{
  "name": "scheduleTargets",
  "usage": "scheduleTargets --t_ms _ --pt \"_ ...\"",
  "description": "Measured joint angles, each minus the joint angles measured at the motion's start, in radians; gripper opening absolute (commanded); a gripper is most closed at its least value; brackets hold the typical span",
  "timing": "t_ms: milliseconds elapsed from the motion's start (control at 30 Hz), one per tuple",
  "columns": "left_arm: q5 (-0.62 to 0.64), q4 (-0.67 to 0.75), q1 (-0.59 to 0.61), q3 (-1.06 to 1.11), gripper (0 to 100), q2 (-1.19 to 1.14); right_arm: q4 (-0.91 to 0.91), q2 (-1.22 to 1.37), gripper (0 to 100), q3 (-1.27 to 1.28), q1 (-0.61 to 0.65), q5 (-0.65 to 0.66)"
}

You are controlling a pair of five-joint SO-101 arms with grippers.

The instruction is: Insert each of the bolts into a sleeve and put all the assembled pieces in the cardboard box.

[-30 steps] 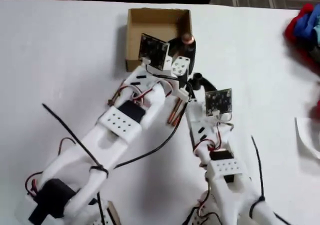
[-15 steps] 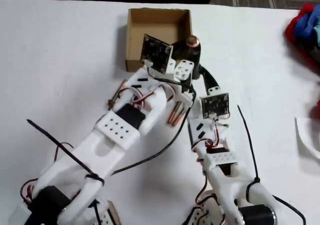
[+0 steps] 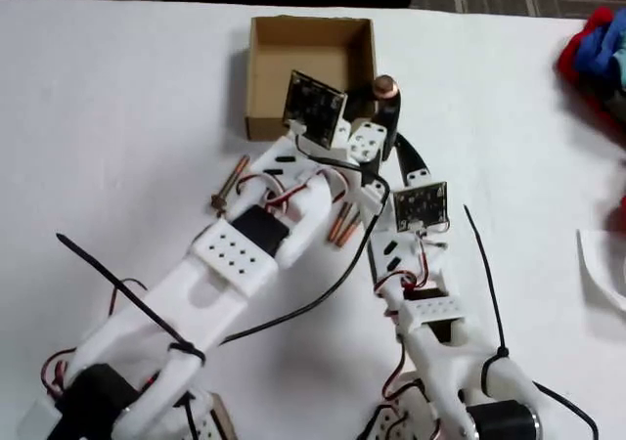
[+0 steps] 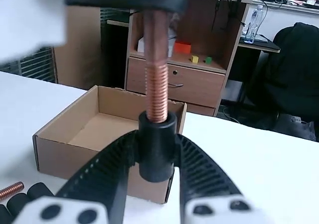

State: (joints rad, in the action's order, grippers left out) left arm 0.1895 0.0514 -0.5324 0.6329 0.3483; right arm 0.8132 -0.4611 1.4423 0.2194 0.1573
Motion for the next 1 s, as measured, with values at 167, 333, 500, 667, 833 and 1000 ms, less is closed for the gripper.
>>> scheduleTargets --t_ms 167,333,500,667,833,1000 --pt "0.0 -0.026 -0.002 0.066 3 0.0 0.0 0.002 2.1 0.0 0.003 0.0" --pt "-0.002 -0.152 -0.002 0.066 3 0.025 -0.002 0.005 2.1 0.003 0.003 0.002" --pt "-0.003 -0.236 -0.002 0.061 3 0.038 -0.002 0.006 2.1 0.003 0.003 0.002" --pt "-0.003 -0.247 -0.002 0.031 3 -0.021 -0.003 0.008 2.1 0.005 0.003 0.002" --pt "0.005 -0.264 -0.003 -0.12 3 -0.186 0.0 0.009 2.1 0.003 -0.003 -0.002" --pt "0.006 -0.293 -0.003 -0.273 3 -0.341 0.0 0.009 2.1 0.002 -0.008 -0.003"
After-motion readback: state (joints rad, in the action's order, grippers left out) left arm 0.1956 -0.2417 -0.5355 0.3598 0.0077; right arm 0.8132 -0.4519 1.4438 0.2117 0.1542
